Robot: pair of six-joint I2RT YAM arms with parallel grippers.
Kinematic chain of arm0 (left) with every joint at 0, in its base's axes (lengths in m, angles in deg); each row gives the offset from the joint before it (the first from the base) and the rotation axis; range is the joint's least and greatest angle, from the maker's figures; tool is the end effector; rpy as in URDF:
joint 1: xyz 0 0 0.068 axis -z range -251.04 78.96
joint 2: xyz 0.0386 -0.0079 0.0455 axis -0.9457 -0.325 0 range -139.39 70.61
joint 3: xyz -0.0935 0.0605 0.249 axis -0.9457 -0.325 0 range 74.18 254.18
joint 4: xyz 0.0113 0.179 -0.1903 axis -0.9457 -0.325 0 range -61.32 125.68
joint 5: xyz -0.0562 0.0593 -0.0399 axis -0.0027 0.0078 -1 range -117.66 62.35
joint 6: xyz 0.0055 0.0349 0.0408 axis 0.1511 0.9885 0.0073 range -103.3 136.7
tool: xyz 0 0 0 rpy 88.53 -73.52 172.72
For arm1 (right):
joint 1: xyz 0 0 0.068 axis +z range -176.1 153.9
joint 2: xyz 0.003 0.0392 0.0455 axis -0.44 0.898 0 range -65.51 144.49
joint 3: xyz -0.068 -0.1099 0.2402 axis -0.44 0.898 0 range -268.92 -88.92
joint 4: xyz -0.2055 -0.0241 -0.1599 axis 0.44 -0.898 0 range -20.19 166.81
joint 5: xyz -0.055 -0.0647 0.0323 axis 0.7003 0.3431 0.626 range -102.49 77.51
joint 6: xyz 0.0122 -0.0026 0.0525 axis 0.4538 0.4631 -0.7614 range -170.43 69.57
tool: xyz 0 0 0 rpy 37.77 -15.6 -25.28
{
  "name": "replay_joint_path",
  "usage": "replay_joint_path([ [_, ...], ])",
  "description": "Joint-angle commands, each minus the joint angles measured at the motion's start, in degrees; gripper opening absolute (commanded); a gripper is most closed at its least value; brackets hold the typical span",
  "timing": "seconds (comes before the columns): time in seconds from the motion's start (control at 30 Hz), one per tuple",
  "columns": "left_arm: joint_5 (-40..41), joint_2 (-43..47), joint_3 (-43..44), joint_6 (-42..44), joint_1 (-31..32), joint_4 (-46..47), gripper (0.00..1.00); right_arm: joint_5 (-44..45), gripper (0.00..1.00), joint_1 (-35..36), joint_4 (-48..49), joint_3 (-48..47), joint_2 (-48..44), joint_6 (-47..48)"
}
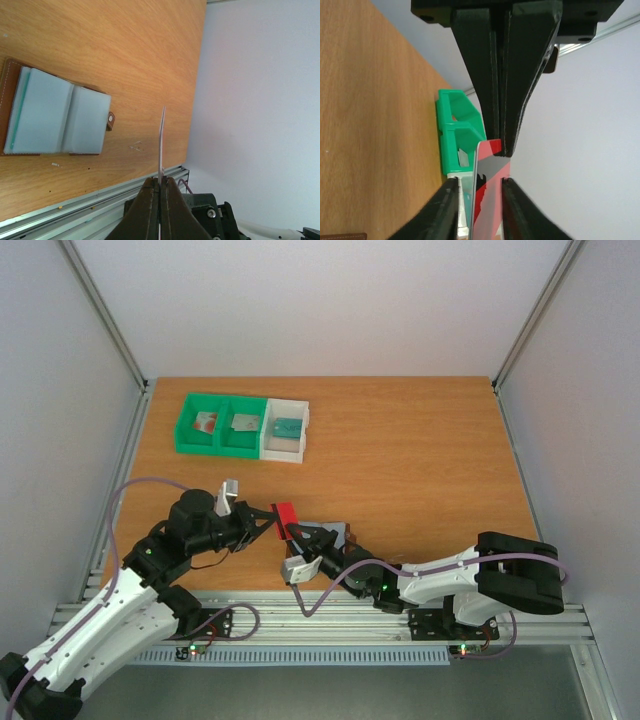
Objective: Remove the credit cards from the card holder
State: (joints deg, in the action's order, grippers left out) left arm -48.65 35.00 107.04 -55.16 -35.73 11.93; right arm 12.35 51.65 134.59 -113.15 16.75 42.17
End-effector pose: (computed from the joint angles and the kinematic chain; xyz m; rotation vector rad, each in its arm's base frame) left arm 0.1144 -0.0964 0.2675 -0.4830 2.3253 -1.4344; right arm 0.0722 0.2620 0.1984 -1.5294 0.4731 -0.5425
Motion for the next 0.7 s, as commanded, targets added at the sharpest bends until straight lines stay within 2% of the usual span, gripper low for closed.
replay_joint_path([
  [0.0,-1.44,-0.42,-1.35,-1.67,-0.33,5.10,0.00,0.70,0.16,1.07,5.82,-0.64,0.52,1.40],
  [0.1,-1.59,-0.48,-1.55,-1.97,-0.33,5.64,0.00,1.01,0.02,1.19,4.92,-0.73,0.47,1.47],
  [0.27,-0.26,1.70,-1.22,-1.52,-0.35,4.61,0.02,1.11,0.01,1.47,2.73,0.04,-0.93,-1.03],
  [0.33,0.99,3.59,-1.22,-1.38,-0.34,4.45,0.13,1.43,0.01,1.52,0.78,0.06,-2.45,-3.49],
  [0.5,3.76,6.54,0.17,1.45,-0.37,2.59,0.49,1.46,0.01,1.78,-4.75,0.59,-9.06,-13.19],
  [0.57,4.72,6.43,2.56,4.49,-0.33,0.04,0.58,1.88,0.01,1.78,-9.24,0.23,-12.80,-19.42],
  [0.67,5.93,5.94,5.86,10.72,-0.33,-4.05,0.63,2.98,0.01,1.71,-27.12,-5.18,-18.87,-33.39],
])
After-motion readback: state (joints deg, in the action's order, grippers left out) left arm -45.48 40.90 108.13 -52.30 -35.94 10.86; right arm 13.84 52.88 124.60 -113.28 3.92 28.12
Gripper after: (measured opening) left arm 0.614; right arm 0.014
